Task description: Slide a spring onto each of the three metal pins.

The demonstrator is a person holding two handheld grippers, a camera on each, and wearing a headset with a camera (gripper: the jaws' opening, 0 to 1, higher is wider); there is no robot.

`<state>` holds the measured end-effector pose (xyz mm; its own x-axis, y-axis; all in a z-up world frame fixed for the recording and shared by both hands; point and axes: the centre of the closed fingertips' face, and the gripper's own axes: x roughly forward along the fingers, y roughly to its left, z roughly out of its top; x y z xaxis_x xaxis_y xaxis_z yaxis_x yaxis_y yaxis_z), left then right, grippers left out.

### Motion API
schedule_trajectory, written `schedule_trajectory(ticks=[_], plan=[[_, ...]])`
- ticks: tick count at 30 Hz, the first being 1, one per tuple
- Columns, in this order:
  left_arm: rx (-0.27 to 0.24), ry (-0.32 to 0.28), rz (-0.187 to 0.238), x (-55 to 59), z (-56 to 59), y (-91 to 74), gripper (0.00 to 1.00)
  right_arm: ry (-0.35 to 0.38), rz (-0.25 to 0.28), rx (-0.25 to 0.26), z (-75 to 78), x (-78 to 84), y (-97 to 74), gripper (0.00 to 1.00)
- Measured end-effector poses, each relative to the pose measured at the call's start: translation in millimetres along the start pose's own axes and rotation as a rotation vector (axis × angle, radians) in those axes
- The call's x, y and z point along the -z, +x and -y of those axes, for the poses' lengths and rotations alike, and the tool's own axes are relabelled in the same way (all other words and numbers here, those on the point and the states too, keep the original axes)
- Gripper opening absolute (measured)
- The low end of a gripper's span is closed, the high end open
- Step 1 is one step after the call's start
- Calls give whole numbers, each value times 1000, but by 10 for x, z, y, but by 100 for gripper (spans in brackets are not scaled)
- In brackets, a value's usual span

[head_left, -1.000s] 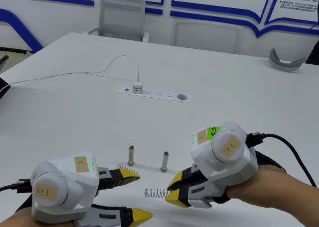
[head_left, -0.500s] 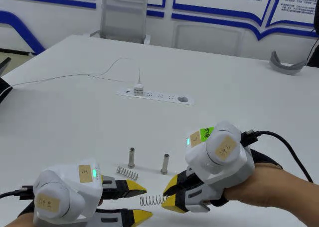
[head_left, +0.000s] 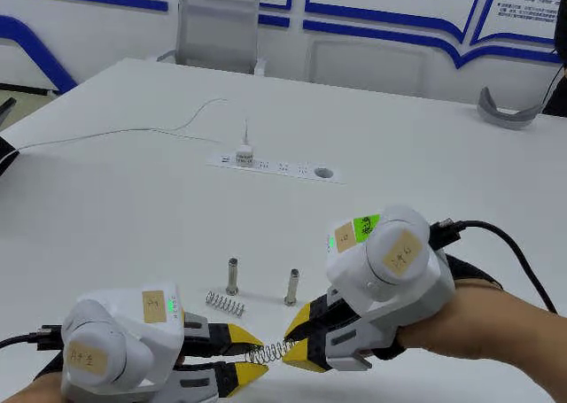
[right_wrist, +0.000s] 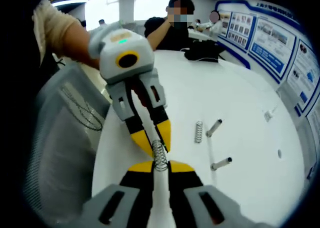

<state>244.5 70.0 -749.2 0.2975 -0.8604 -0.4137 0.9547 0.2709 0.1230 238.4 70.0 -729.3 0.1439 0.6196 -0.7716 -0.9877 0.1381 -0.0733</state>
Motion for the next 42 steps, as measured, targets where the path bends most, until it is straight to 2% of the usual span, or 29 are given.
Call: schedule_trajectory(ticks=[21,35,42], plan=[[-20,-24,28,-69,-68,-33,11,16,94,30,50,-241,-57,12],[-16,-37,35,-90,-64,-31,11,44,160,33,52,-400,-25,12],[-14,-43,39,-105,-57,-26,11,41,177,32,29,-461,3,12]])
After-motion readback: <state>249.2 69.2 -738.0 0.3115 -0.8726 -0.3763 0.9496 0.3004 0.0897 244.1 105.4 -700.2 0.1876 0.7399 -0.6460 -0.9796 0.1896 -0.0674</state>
